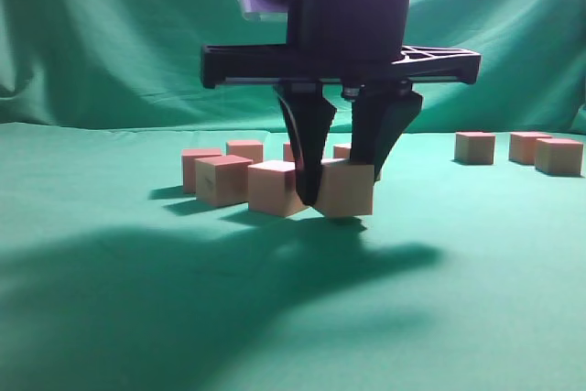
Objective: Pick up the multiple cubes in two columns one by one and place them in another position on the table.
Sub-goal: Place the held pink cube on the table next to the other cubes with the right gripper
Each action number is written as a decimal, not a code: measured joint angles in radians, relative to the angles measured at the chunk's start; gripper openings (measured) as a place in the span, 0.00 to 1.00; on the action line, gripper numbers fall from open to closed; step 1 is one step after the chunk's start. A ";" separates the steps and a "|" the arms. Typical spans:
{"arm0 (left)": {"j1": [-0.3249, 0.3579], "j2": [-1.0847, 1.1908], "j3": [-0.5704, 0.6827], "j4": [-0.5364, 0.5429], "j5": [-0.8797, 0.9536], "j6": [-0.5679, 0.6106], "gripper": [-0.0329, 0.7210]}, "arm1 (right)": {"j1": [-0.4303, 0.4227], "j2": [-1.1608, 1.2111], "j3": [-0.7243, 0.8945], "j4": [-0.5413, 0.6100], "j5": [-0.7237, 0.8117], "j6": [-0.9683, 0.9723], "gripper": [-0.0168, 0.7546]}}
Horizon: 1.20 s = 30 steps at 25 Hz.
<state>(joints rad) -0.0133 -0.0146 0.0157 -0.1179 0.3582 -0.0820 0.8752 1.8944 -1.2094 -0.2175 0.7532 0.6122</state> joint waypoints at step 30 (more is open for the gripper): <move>0.000 0.000 0.000 0.000 0.000 0.000 0.04 | 0.009 0.004 -0.036 0.001 0.135 -0.045 0.74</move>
<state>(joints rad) -0.0133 -0.0146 0.0157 -0.1179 0.3582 -0.0820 0.8839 1.8984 -1.2450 -0.2166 0.8881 0.5668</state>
